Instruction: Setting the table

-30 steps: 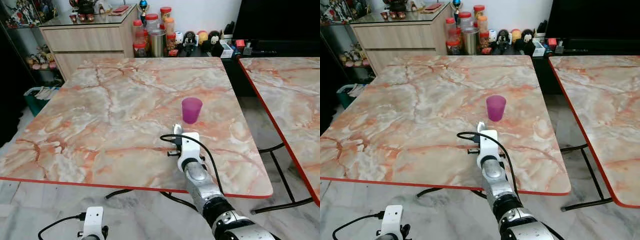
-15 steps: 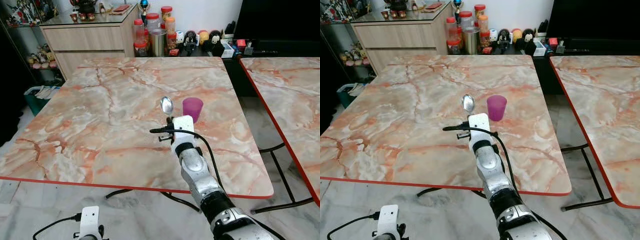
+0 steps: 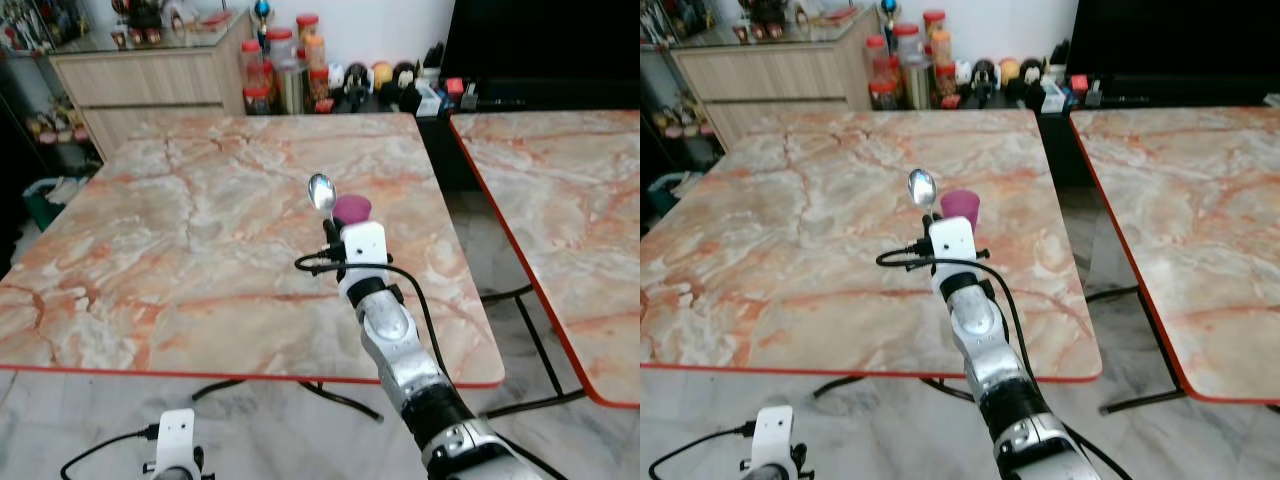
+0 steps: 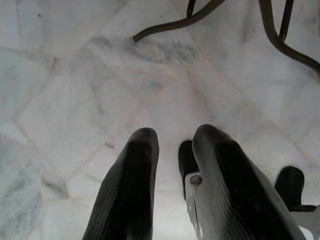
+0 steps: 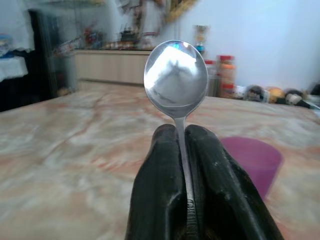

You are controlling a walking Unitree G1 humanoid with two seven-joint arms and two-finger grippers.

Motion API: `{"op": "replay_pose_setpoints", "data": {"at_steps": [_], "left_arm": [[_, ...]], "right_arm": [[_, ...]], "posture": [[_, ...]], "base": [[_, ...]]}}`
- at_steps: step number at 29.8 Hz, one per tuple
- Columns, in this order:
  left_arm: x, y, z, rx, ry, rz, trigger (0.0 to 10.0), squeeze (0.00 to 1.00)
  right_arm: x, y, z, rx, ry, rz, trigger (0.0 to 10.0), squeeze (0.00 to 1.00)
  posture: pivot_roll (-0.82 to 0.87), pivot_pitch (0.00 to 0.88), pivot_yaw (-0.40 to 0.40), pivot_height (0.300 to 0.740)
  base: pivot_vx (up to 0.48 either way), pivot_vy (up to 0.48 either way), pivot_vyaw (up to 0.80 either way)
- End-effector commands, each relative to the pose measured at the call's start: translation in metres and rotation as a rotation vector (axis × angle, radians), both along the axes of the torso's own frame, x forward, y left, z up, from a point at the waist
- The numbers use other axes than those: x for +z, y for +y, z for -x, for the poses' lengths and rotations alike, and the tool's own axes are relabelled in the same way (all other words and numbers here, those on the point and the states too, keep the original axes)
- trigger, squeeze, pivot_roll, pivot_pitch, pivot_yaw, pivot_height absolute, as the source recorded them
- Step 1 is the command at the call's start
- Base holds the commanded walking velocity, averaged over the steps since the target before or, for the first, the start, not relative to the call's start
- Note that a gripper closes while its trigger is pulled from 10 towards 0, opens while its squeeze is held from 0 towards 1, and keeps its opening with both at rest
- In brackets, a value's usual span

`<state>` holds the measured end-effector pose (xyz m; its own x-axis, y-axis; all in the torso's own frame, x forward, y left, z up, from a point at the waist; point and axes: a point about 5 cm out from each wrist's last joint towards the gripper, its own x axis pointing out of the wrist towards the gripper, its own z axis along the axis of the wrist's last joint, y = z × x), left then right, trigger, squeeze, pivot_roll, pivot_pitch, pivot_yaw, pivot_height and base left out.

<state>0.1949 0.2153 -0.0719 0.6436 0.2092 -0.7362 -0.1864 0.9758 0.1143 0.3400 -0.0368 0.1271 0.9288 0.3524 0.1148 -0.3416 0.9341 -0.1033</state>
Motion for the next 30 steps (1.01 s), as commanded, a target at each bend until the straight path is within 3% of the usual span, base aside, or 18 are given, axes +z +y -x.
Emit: {"op": "replay_pose_setpoints", "data": {"at_steps": [1, 15, 30], "left_arm": [[-0.001, -0.001, 0.002, 0.013, 0.004, 0.000, 10.0, 0.00], [-0.001, 0.002, 0.002, 0.008, 0.007, -0.007, 10.0, 0.00], [-0.001, 0.000, 0.001, 0.010, 0.004, 0.002, 10.0, 0.00]], "right_arm": [[0.004, -0.001, 0.000, -0.003, -0.010, -0.010, 10.0, 0.00], [-0.001, -0.002, 0.002, -0.007, 0.005, 0.012, 10.0, 0.00], [-0.005, -0.015, 0.001, -0.048, 0.021, 0.022, 10.0, 0.00]], "posture": [[0.00, 0.000, 0.037, 0.740], [-0.01, 0.000, 0.041, 0.740], [-0.01, 0.000, 0.039, 0.740]], "base": [[0.000, -0.315, 0.00], [0.000, -0.373, 0.00], [0.000, -0.448, 0.00]]}}
